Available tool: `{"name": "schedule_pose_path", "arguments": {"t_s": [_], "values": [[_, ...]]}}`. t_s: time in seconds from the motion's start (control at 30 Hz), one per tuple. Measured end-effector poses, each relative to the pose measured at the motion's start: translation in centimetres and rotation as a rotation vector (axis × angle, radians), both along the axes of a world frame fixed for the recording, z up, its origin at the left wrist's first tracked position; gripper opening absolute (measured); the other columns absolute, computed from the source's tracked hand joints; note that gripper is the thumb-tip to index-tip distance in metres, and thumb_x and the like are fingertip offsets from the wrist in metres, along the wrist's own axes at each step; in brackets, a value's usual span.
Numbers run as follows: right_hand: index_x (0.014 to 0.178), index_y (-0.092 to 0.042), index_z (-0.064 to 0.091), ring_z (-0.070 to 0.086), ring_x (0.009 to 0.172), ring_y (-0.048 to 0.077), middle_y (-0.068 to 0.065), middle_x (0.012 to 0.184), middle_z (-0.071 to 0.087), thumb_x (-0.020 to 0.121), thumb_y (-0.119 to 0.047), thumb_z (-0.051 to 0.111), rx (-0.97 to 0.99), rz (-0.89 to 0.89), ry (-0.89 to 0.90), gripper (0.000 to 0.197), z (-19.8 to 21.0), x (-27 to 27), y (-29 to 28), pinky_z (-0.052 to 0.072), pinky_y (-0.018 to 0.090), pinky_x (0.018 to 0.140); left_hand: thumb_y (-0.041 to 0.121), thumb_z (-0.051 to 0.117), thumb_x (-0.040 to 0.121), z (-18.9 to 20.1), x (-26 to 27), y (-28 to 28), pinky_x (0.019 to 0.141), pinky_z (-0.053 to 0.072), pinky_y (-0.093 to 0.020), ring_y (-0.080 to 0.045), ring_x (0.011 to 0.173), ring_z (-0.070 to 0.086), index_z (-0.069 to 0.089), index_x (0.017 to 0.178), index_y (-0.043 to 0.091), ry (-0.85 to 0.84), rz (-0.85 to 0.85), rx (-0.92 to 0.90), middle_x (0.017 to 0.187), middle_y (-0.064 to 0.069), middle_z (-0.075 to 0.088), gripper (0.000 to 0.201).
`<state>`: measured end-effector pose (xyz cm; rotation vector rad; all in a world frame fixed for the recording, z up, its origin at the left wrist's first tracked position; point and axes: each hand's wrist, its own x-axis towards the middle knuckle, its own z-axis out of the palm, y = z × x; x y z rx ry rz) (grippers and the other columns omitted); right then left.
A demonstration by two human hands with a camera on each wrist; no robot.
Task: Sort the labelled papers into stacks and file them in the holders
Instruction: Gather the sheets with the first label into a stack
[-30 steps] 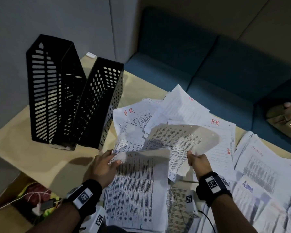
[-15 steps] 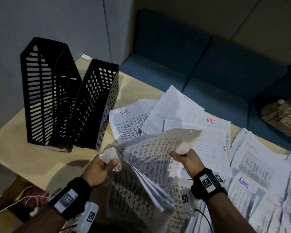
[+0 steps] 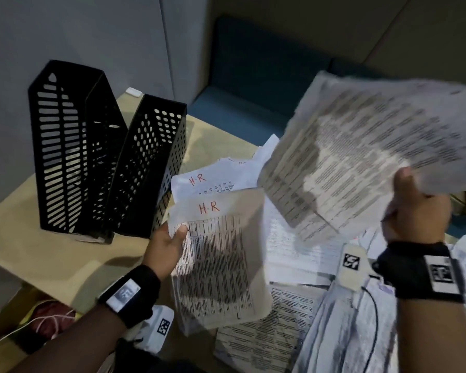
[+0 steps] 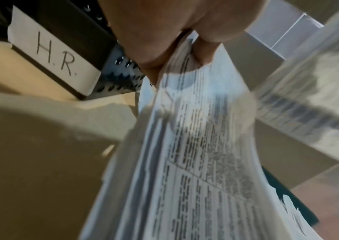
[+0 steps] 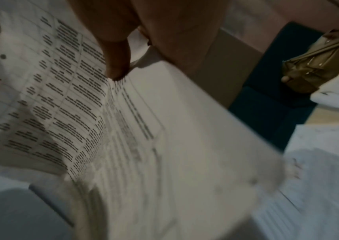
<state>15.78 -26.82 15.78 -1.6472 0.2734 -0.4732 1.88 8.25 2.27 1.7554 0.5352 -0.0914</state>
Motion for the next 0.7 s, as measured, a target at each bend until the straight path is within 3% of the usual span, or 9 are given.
{"name": "schedule_pose_path", "arguments": {"t_s": [0.07, 0.17, 0.23, 0.3, 0.37, 0.43, 0.57, 0.63, 0.7], "values": [[0.066, -0.027, 0.058, 0.048, 0.051, 0.01, -0.006, 0.055, 0.053, 0.084, -0.033, 0.065, -0.049, -0.02, 0.043, 0.02, 1.4, 0.2, -1.0, 0.04, 0.021, 0.046, 0.028, 0.043, 0.101, -0.7, 0.7, -0.4, 0.1, 0.038, -0.057, -0.055, 0.109, 0.05, 0.05, 0.13, -0.005, 0.045, 0.008, 0.034, 0.119, -0.042, 0.052, 0.045], [0.07, -0.028, 0.06, 0.051, 0.043, -0.004, -0.018, 0.048, 0.058, 0.091, -0.026, 0.062, -0.129, 0.099, 0.144, 0.021, 0.8, -0.4, -0.9, 0.042, 0.01, 0.044, 0.027, 0.043, 0.102, -1.6, 1.5, -0.9, 0.112, 0.032, -0.047, -0.032, 0.132, 0.045, 0.039, 0.144, 0.011, 0.084, -0.014, -0.01, 0.142, -0.013, 0.05, 0.045], [0.082, -0.015, 0.061, 0.051, 0.047, 0.003, -0.011, 0.053, 0.06, 0.09, -0.02, 0.064, -0.185, 0.197, 0.216, 0.01, -1.5, -1.3, 0.3, 0.039, 0.013, 0.043, 0.031, 0.042, 0.102, -2.3, 1.8, -0.9, 0.112, 0.032, -0.05, -0.036, 0.132, 0.043, 0.039, 0.144, 0.015, 0.125, -0.002, -0.043, 0.144, -0.014, 0.048, 0.045], [0.089, -0.011, 0.065, 0.058, 0.06, 0.011, 0.006, 0.073, 0.066, 0.085, -0.021, 0.07, -0.259, 0.306, 0.346, 0.012, -4.9, -2.5, 2.1, 0.044, 0.019, 0.052, 0.038, 0.042, 0.101, -2.8, 2.0, -0.8, 0.103, 0.038, -0.055, -0.047, 0.122, 0.048, 0.051, 0.133, 0.019, 0.163, 0.007, -0.033, 0.132, -0.025, 0.054, 0.038], [0.094, -0.006, 0.067, 0.06, 0.058, 0.0, 0.01, 0.082, 0.067, 0.083, -0.015, 0.071, -0.226, 0.363, 0.488, 0.015, -8.4, -3.9, 4.1, 0.046, 0.016, 0.052, 0.038, 0.045, 0.1, -2.8, 2.3, -0.8, 0.099, 0.042, -0.055, -0.048, 0.117, 0.051, 0.055, 0.13, 0.017, 0.162, 0.0, -0.045, 0.126, -0.029, 0.057, 0.039], [0.098, -0.005, 0.068, 0.062, 0.058, -0.007, 0.003, 0.083, 0.069, 0.083, -0.009, 0.071, -0.128, 0.406, 0.606, 0.015, -11.9, -5.6, 5.9, 0.047, 0.014, 0.057, 0.032, 0.046, 0.1, -2.8, 2.5, -0.6, 0.1, 0.042, -0.053, -0.046, 0.116, 0.051, 0.056, 0.13, 0.013, 0.156, -0.028, -0.055, 0.123, -0.03, 0.058, 0.037], [0.099, -0.014, 0.068, 0.068, 0.095, 0.023, 0.002, 0.094, 0.073, 0.083, -0.012, 0.071, -0.024, 0.4, 0.755, 0.016, -17.0, -8.0, 8.5, 0.051, 0.036, 0.085, 0.022, 0.041, 0.102, -2.4, 2.2, -0.4, 0.087, 0.045, -0.031, -0.029, 0.106, 0.061, 0.05, 0.136, 0.011, 0.221, -0.071, -0.153, 0.11, -0.005, 0.064, 0.036], [0.108, -0.013, 0.066, 0.067, 0.099, 0.024, 0.005, 0.101, 0.072, 0.083, -0.013, 0.07, -0.004, 0.402, 0.764, 0.025, -17.9, -8.5, 9.1, 0.051, 0.041, 0.092, 0.039, 0.036, 0.102, -2.1, 1.7, -0.4, 0.104, 0.034, -0.033, -0.024, 0.131, 0.045, 0.039, 0.145, 0.014, 0.259, -0.002, -0.246, 0.139, 0.0, 0.05, 0.05], [0.111, -0.011, 0.065, 0.065, 0.101, 0.026, 0.007, 0.105, 0.071, 0.082, -0.008, 0.07, -0.092, 0.477, 0.755, 0.03, -17.9, -9.0, 9.5, 0.05, 0.044, 0.094, 0.057, 0.035, 0.095, -2.0, 1.1, -0.6, 0.114, 0.022, -0.037, -0.019, 0.142, 0.029, 0.028, 0.149, 0.024, 0.265, 0.016, -0.318, 0.153, 0.006, 0.031, 0.065]]}}
